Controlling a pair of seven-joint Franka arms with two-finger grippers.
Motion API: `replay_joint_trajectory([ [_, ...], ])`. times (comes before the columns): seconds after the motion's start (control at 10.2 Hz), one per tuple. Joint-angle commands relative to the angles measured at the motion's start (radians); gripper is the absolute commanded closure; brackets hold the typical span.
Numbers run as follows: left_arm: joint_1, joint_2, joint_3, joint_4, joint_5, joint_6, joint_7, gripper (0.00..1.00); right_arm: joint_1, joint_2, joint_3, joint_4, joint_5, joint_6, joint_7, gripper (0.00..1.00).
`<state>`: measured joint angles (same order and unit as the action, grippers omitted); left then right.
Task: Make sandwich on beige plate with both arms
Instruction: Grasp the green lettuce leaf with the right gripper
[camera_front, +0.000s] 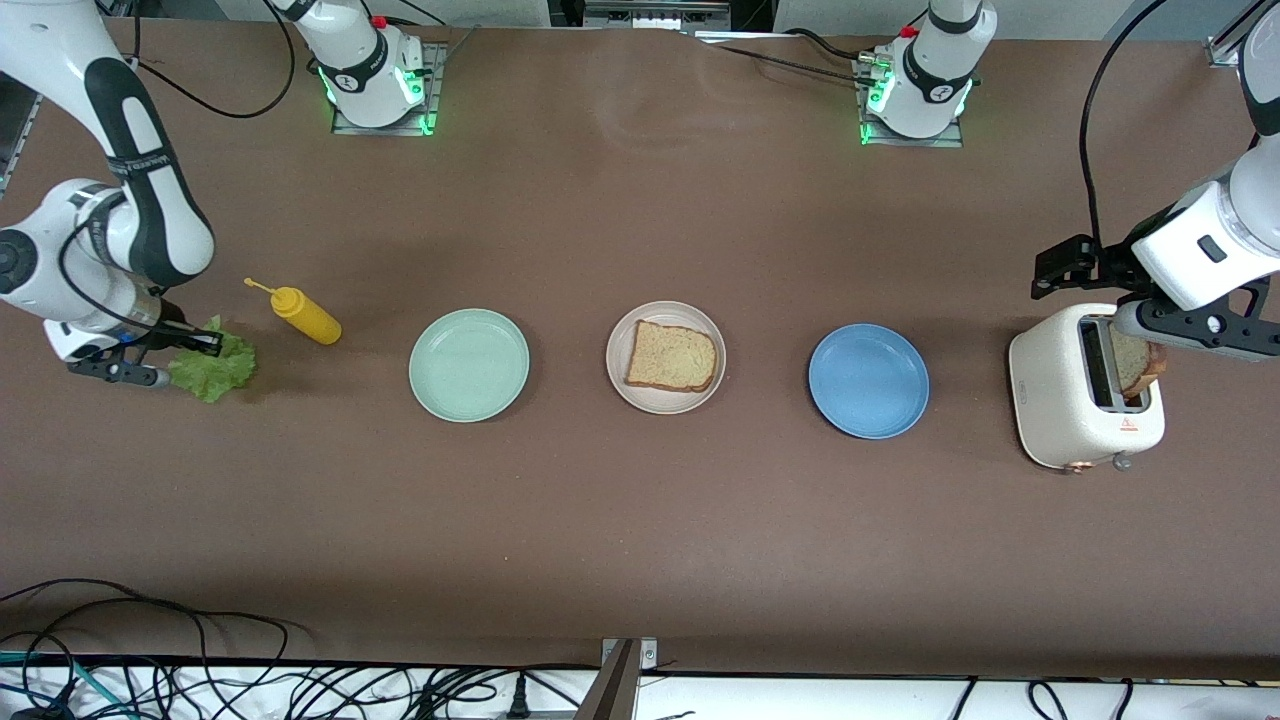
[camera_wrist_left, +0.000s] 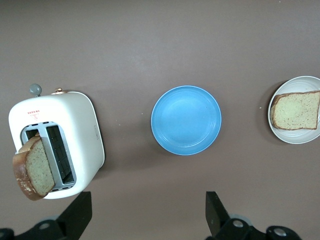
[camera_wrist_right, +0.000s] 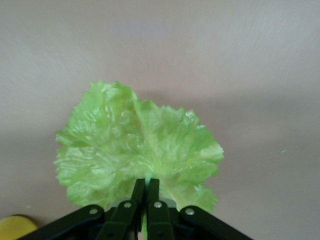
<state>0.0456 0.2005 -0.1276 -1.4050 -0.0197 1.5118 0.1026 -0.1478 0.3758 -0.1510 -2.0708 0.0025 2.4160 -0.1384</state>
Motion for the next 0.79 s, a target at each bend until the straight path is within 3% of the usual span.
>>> replay_joint_trajectory([
  [0.0,0.003,-0.003,-0.006,0.009,0.001,-0.018,-0.009,0.00,-0.004,-0.020,0.008,0.175,0.019,-0.228,-0.047,1.00],
  [0.3,0.003,-0.003,-0.007,0.009,0.001,-0.018,-0.009,0.00,0.002,-0.020,0.042,0.413,0.022,-0.522,-0.014,1.00],
  [0.69,0.003,-0.003,-0.007,0.011,0.001,-0.018,-0.009,0.00,0.004,-0.021,0.190,0.555,0.024,-0.687,0.282,1.00],
])
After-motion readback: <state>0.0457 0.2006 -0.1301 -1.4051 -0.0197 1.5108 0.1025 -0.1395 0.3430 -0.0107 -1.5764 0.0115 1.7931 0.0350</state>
